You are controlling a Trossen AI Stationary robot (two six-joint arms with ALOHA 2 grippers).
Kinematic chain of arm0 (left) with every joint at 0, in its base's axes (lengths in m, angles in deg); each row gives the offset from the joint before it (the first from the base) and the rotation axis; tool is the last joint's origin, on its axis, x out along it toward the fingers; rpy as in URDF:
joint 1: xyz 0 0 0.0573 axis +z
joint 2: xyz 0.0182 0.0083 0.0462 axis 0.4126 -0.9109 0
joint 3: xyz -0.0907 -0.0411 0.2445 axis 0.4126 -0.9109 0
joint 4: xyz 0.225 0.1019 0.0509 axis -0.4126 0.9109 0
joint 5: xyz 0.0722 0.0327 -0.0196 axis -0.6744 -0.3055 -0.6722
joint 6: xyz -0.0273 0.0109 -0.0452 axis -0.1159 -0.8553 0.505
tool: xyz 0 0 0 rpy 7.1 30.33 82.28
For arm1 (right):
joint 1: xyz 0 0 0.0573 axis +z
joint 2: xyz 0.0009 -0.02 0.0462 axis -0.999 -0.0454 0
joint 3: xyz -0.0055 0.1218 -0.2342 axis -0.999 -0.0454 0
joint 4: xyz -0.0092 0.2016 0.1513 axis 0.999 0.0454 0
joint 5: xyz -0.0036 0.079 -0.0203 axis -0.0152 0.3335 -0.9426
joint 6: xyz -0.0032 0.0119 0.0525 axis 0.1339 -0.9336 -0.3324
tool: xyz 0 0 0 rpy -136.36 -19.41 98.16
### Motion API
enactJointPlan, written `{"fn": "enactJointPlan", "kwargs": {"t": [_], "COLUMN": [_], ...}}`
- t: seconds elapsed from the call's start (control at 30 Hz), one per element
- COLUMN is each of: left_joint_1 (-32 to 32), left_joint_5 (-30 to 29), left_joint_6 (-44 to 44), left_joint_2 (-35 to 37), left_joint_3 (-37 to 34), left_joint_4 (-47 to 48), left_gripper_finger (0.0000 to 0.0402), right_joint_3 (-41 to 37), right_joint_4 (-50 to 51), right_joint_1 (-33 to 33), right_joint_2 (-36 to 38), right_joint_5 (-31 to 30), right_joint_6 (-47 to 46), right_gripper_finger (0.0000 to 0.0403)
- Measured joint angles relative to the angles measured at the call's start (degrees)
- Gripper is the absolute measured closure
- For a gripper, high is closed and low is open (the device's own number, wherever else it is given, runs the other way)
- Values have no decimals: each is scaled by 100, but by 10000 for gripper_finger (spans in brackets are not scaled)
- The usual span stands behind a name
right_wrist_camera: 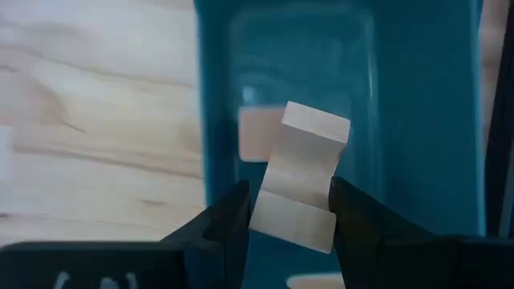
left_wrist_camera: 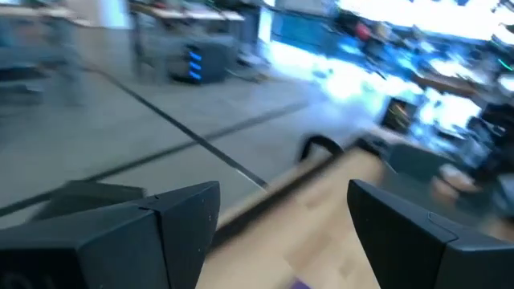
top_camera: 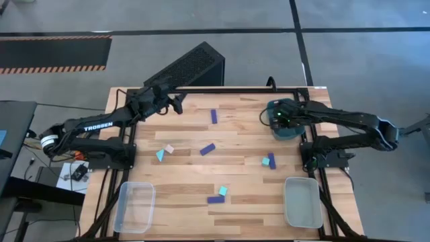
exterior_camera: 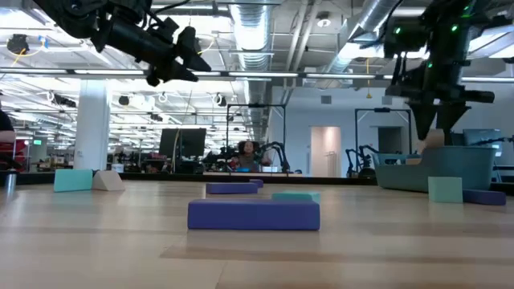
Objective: Sort & place blocks by color
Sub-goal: Put the bottom light brown block into the light green bin, then put the light brown block into the light green bin
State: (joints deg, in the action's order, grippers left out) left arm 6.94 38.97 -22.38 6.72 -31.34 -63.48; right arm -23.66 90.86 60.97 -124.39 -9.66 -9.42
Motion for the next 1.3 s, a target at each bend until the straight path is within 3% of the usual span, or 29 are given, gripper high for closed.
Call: {"fn": "enactJointPlan", "kwargs": {"t": [0.17, 0.33, 0.53, 0.7, 0.87, 1.03, 1.2, 1.3], "left_joint_1": [-7, 55, 197, 212, 154, 140, 30, -97], "left_joint_5": [617, 175, 146, -136, 60, 543, 481, 465], "left_joint_6": [-26, 850, 887, 881, 1345, 1608, 2017, 2652], "left_joint_2": [92, 214, 197, 199, 199, 199, 199, 199], "left_joint_3": [-4, 3, 0, 0, 0, 0, 0, 0], "left_joint_4": [167, 34, 284, 14, 168, 766, 1606, 2250], "left_gripper_finger": [139, 139, 139, 139, 139, 139, 139, 139], "right_joint_3": [-2, -4, -4, -4, 13, 224, 409, 455], "right_joint_4": [3, -211, -338, -322, -583, -1082, -1894, -2372], "right_joint_1": [-138, -508, -865, -862, -848, -601, -167, 175], "right_joint_2": [-701, -1171, -1354, -1052, -457, 125, 507, 602], "right_joint_5": [370, 392, 604, 609, 629, 860, 1465, 1510], "right_joint_6": [307, 723, 1127, 1210, 1450, 1646, 1637, 1655], "right_gripper_finger": [235, 213, 173, 153, 153, 154, 154, 154]}}
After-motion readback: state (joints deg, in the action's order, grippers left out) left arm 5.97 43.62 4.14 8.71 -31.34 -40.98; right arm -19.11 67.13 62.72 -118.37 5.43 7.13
